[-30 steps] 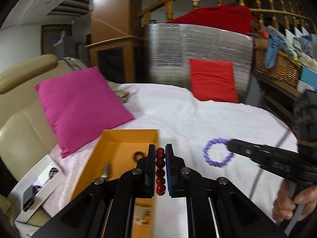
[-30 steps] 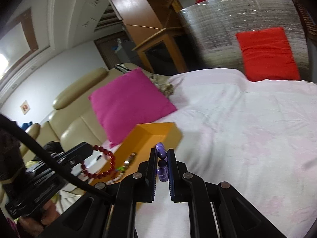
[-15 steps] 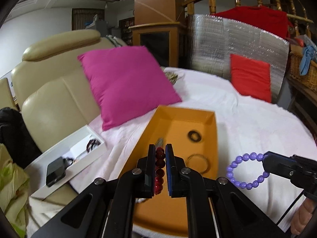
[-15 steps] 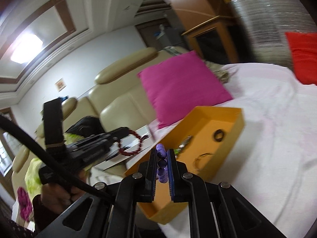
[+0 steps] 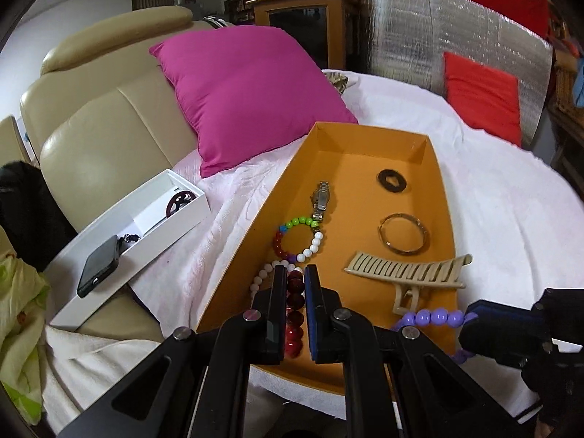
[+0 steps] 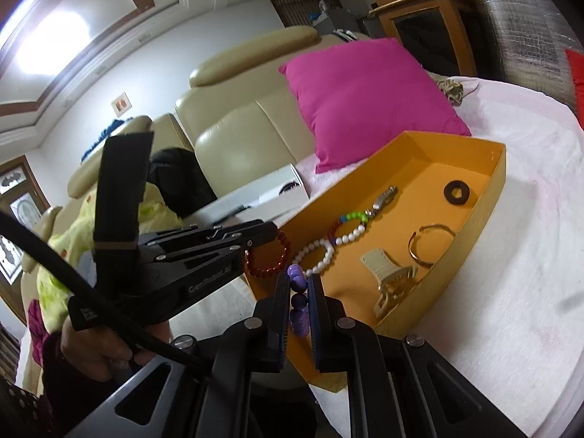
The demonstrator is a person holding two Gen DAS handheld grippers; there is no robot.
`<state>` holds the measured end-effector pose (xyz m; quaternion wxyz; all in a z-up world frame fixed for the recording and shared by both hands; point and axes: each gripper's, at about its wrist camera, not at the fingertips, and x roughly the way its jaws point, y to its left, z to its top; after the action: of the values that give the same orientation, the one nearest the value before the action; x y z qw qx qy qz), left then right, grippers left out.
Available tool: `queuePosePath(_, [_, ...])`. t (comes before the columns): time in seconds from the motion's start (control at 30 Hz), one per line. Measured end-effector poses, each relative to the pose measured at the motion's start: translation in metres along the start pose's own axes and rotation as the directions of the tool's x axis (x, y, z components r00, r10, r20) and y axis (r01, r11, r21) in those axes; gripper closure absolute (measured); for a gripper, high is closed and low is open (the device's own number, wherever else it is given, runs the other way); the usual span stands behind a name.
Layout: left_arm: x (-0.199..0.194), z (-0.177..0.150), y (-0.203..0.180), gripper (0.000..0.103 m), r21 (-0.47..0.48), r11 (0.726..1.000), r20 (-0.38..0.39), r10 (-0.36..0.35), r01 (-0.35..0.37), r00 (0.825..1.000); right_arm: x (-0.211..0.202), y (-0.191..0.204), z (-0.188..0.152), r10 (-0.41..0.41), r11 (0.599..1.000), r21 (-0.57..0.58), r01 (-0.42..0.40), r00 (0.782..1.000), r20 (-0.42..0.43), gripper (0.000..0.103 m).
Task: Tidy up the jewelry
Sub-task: 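Lower the red bracelet into the box and open the left gripper while the right releases the purple bracelet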
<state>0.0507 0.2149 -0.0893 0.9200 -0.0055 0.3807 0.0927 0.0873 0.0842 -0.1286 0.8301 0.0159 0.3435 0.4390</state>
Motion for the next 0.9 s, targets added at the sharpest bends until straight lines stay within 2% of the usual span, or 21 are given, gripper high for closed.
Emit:
queuePosePath(0.07, [0.001, 0.000, -0.001, 0.093, 0.003, 1.000, -0.003, -0.010, 0.010, 1.000, 0.001, 0.000, -0.002, -0.001, 1.000, -0.001, 0.001, 1.000, -0.008, 0.092])
queuePosePath(0.9, [0.027, -0.007, -0.002, 0.093, 0.041, 0.997, -0.068, 0.063, -0.060, 0.996, 0.007, 0.000, -0.010, -0.039, 0.999, -0.017, 0.039, 0.999, -0.028, 0.092])
